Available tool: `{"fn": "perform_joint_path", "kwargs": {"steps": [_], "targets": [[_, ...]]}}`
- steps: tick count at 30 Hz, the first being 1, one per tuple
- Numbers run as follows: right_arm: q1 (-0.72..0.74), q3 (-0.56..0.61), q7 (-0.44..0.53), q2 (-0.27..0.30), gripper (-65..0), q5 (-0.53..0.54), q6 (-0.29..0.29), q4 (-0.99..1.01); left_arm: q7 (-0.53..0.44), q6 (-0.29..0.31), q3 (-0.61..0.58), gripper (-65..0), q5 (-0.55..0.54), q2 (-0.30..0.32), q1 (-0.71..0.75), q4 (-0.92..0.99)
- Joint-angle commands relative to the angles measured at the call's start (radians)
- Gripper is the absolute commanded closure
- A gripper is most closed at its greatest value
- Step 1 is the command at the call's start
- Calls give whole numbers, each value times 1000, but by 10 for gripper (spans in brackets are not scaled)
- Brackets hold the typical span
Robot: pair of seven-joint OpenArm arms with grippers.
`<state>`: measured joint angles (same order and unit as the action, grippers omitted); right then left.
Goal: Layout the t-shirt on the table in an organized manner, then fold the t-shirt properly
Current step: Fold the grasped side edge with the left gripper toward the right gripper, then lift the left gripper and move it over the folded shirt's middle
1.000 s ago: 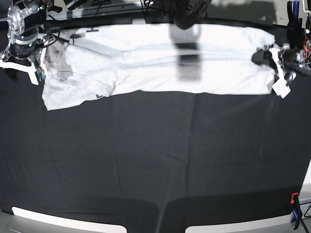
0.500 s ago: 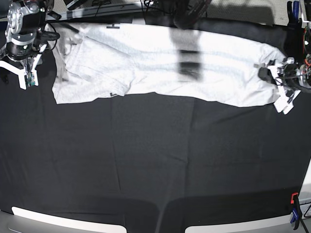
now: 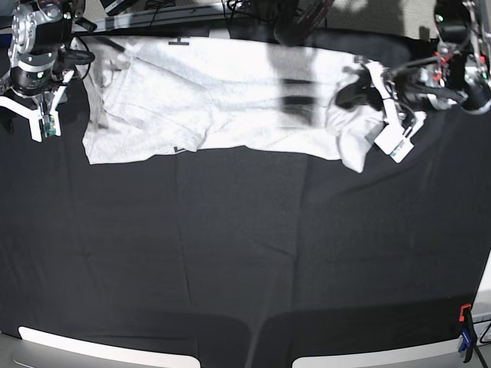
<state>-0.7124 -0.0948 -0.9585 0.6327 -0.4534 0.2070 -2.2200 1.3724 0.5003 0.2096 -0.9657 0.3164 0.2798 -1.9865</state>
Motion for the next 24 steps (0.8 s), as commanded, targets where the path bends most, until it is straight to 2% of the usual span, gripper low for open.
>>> {"fn": "perform_joint_path", "kwargs": {"steps": [1, 6, 12, 22, 24], "targets": [[0, -10, 18, 15, -293, -26, 14, -18, -34, 2, 5, 0, -21, -8, -3, -17], [0, -10, 27, 16, -293, -26, 13, -18, -110, 8, 5, 0, 46, -80, 0, -16], [1, -10, 36, 16, -293, -18, 13, -18, -109, 8, 3, 0, 47, -135, 0, -16], [1, -10, 38, 16, -293, -18, 13, -18, -109, 8, -61, -4, 39, -142, 0, -16], [1, -10, 38, 16, -293, -18, 13, -18, -109, 8, -91, -169, 0, -142, 0, -16]]}}
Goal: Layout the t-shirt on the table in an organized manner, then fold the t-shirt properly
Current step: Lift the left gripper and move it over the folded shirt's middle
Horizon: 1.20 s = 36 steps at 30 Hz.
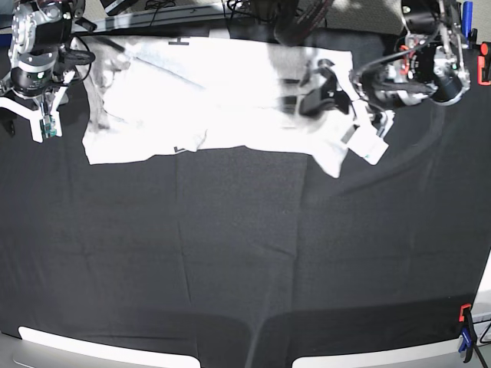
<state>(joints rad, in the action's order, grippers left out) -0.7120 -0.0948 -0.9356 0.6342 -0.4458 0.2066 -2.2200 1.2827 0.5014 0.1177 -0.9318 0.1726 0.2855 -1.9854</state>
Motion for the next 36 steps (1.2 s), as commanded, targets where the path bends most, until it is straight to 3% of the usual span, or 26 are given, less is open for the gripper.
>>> {"fn": "perform_joint_path", "kwargs": {"steps": [1, 3, 5, 11, 16, 22, 31, 33, 36], "targets": [[0, -10, 15, 14, -293, -26, 14, -18, -20, 8, -17, -240, -58, 2, -6, -18], [0, -10, 15, 14, -293, -26, 14, -18, -21, 11, -63, -334, -85, 2, -8, -18], [0, -10, 15, 14, -293, -26, 14, -18, -33, 26, -113, -371, -91, 2, -8, -18], [0, -10, 14, 14, -293, -17, 13, -18, -62, 31, -183, -372, -79, 2, -9, -18], [0, -10, 14, 14, -293, -15, 13, -18, -72, 29, -183, -372, 116, 3, -8, -18], [0, -10, 14, 14, -293, -15, 13, -18, -101, -152, -183, -372, 333, 1, -6, -31], [0, -10, 11, 13, -293, -15, 13, -18, -114, -277, -183, -372, 525, -63, 0, -137], [0, -10, 11, 13, -293, -15, 13, -18, -134, -326, -184, -372, 541, -76, 6, -134], [0, -10, 11, 13, -293, -15, 13, -18, -169, -335, -184, -372, 539, -75, 28, -134]]}}
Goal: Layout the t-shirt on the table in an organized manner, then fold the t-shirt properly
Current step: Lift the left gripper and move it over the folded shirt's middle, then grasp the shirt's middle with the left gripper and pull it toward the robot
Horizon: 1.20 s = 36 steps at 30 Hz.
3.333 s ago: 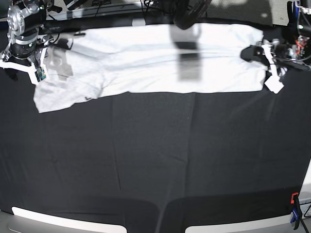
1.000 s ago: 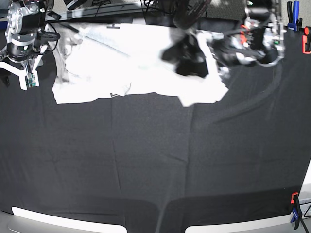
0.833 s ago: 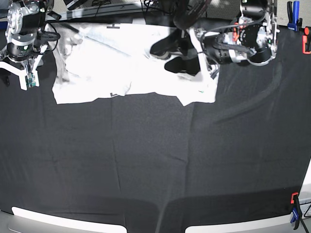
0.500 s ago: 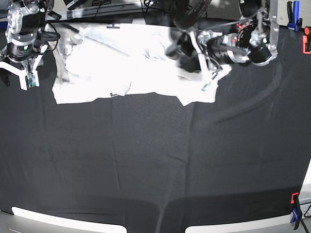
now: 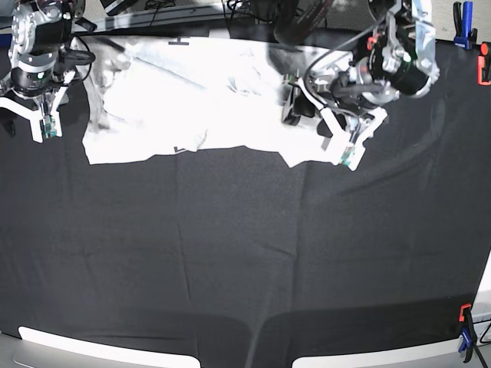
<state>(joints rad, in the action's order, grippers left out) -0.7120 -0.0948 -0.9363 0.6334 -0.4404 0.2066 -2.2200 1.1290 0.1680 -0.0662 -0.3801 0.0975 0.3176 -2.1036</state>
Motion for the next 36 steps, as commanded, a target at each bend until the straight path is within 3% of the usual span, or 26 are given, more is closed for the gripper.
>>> {"fn": "perform_joint_path", "kwargs": {"steps": [1, 10, 11, 13, 15, 18, 23, 26, 30, 36], "targets": [[0, -10, 12, 14, -293, -20, 13, -18, -27, -1, 0, -372, -12, 0, 3, -16], [0, -10, 11, 14, -293, -20, 13, -18, -151, -48, 0, -372, 14, 0, 9, 76], [0, -10, 11, 14, -293, -20, 13, -18, -167, -67, 0, -372, 59, 0, 10, 76], [0, -10, 8, 14, -293, -20, 13, -18, -181, -159, 0, -372, 153, 0, 8, 76], [0, -10, 8, 14, -293, -21, 13, -18, -168, -212, 0, -372, 177, 0, 0, 76], [0, -10, 9, 14, -293, -21, 13, -18, -150, -196, -1, -372, 76, 0, 0, 75], [0, -10, 9, 14, -293, -21, 13, -18, -160, -54, -39, -372, -41, 0, 1, 75], [0, -10, 8, 14, -293, -21, 13, -18, -174, -56, -93, -372, 20, 0, 1, 76], [0, -10, 8, 14, -293, -21, 13, -18, -192, -137, -142, -372, 125, 0, -2, 83], [0, -10, 8, 14, -293, -21, 13, -18, -193, -145, -191, -372, 113, 0, -3, 83]]}}
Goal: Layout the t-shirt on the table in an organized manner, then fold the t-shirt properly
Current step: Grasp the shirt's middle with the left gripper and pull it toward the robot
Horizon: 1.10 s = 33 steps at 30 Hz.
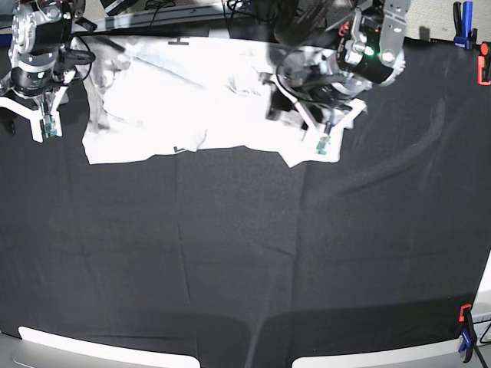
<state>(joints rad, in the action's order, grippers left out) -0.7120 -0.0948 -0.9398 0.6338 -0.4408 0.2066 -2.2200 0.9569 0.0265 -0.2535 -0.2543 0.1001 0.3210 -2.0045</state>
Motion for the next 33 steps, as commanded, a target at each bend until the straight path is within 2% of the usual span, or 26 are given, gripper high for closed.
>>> {"fn": "perform_joint_path", "kwargs": {"steps": [1, 6, 15, 17, 20, 21, 28, 33], "targets": [[0, -10, 12, 14, -293, -20, 13, -18, -27, -3, -18, -372, -11, -3, -8, -16], [0, -10, 12, 14, -293, -21, 13, -18, -56, -3, -91, -372, -12, -13, -31, -16], [0, -10, 14, 14, -293, -21, 13, -17, -86, 4, -195, -372, -4, -85, -189, 2], [0, -10, 14, 14, -293, -21, 14, -17, -39, 4, -200, -372, 27, -86, -234, 7], [0, -10, 14, 12, -293, -20, 14, -17, 132, 4, -199, -372, 122, -84, -298, 1], [0, -10, 14, 12, -293, -20, 14, -17, 151, 3, -199, -372, 154, -75, -302, -2], [0, -10, 16, 12, -293, -19, 14, -17, 230, 0, -199, -372, 159, 6, -178, -47], [0, -10, 20, 11, -293, 48, 14, -16, 226, 0, -200, -372, 180, 11, -77, -61]]}}
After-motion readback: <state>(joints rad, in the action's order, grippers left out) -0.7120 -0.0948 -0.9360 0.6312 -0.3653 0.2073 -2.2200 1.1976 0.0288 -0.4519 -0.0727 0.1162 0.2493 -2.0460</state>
